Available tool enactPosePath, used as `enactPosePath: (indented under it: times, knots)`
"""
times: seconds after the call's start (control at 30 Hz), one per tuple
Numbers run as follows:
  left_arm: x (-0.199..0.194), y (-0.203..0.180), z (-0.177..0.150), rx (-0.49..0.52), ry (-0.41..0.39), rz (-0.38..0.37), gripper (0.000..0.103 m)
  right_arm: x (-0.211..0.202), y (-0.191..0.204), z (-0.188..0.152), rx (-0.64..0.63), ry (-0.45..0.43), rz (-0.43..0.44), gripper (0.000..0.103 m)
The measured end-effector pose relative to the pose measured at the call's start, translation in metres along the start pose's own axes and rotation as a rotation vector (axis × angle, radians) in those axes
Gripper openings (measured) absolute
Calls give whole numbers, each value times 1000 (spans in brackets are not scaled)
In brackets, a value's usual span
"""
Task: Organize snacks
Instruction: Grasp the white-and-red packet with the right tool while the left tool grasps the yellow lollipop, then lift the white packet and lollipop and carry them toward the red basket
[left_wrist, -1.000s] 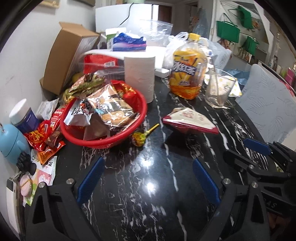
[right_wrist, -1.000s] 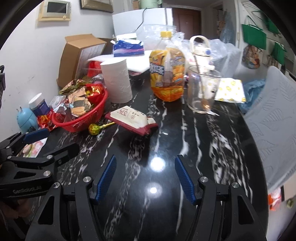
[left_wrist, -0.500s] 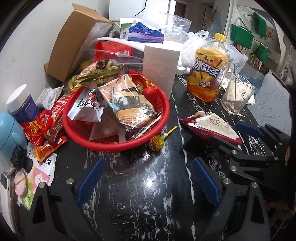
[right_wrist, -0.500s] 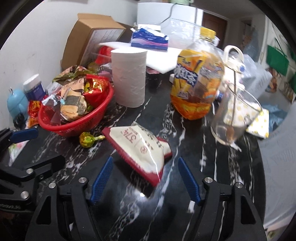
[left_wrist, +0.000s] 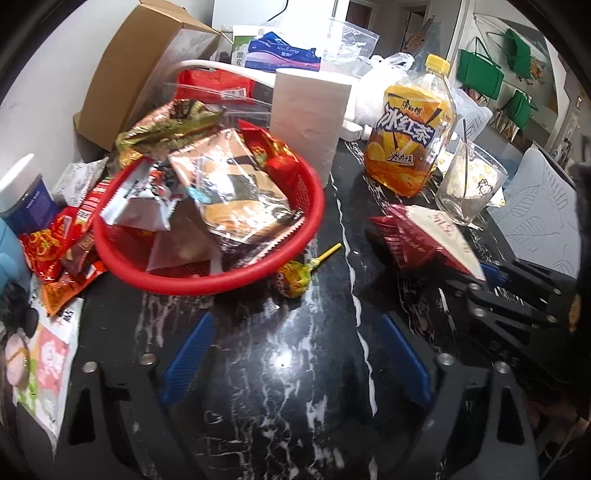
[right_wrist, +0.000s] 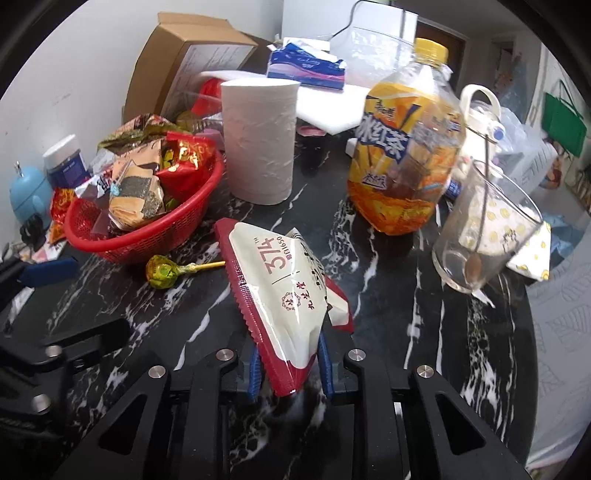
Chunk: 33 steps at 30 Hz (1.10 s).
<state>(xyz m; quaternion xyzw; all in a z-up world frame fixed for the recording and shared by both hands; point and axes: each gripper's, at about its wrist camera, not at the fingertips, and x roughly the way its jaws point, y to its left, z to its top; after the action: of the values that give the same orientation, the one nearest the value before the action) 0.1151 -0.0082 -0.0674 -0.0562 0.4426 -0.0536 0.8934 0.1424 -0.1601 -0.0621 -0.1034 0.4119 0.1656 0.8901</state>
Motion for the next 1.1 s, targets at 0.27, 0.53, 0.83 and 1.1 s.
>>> enactPosePath:
  times: [0.27, 0.53, 0.83, 1.1]
  knots:
    - [32, -7, 5, -33, 16, 43, 72, -11, -18, -8, 76, -11, 10, 24]
    - [50, -12, 14, -40, 4, 94, 59, -12, -21, -10, 84, -16, 27, 24]
    - [48, -16, 13, -19, 25, 44, 26, -14, -22, -12, 95, -12, 21, 24]
    - [25, -30, -16, 37, 70, -3, 25, -30, -17, -27, 121, -2, 23, 24]
